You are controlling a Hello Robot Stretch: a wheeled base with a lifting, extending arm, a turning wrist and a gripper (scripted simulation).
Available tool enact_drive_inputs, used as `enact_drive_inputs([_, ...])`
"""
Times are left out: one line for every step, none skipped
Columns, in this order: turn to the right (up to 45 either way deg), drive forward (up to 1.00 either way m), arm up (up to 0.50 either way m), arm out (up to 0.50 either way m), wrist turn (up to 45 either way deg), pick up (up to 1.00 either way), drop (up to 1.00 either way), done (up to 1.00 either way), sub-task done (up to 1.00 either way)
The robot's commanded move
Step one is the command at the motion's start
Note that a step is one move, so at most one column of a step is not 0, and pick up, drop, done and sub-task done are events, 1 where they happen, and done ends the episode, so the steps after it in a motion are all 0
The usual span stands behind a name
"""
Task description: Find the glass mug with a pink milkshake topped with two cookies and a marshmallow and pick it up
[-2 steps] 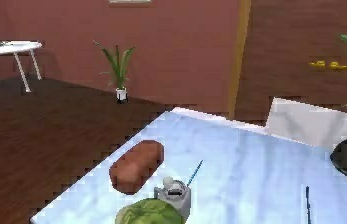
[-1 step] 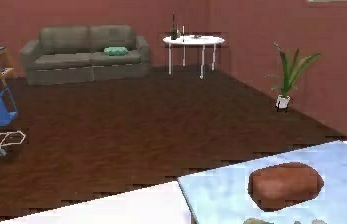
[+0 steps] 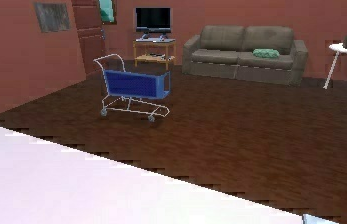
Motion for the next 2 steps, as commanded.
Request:
enact_drive_inputs([0.0,0.00,0.50,0.00,0.0,0.00,0.00,0.00,0.00])
enact_drive_inputs([0.0,0.00,0.38,0.00,0.0,0.00,0.00,0.00,0.00])
